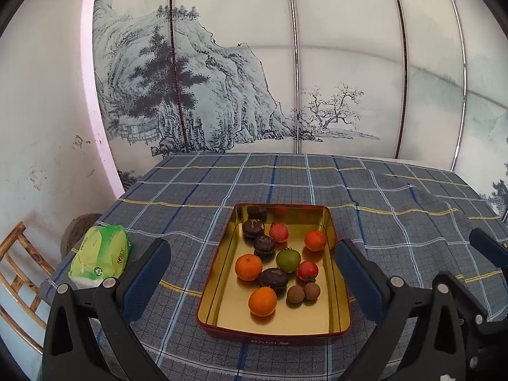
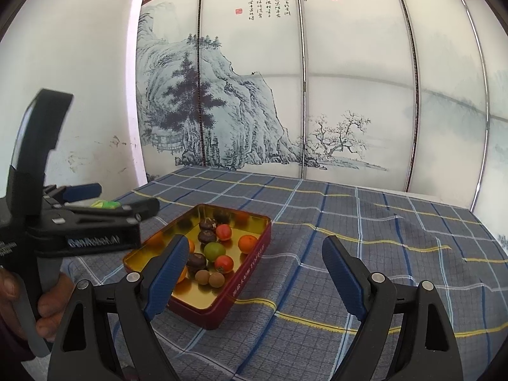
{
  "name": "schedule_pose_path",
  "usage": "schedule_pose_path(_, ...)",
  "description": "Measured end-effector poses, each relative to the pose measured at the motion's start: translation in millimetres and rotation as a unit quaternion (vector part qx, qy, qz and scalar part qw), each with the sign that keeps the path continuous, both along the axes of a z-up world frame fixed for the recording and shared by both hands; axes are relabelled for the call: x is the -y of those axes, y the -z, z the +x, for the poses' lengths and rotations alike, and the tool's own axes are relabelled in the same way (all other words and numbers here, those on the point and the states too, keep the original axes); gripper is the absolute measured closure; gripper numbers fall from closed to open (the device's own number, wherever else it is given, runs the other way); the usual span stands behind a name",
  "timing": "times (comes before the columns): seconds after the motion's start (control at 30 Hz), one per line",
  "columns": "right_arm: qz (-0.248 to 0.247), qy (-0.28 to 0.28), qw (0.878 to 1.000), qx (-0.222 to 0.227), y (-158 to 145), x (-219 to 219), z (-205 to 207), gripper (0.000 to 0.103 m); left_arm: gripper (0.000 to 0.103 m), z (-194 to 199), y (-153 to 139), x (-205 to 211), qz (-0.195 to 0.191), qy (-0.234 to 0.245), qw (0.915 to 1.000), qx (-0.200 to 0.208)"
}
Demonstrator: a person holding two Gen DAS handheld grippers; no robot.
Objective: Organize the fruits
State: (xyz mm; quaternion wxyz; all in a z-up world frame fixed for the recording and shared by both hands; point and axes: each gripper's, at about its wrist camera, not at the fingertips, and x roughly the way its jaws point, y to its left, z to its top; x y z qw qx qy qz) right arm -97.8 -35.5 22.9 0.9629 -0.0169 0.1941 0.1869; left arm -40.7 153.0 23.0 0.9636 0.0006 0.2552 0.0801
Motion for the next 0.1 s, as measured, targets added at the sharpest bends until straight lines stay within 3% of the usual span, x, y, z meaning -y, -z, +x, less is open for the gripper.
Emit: schedule_pose_path(0.1,0.001,0.005,1.0,-0.004,-0.9,5.8,2.8,0.017,0.0,2.2,-4.6,4.4,0.007,0.0,1.0,0.002)
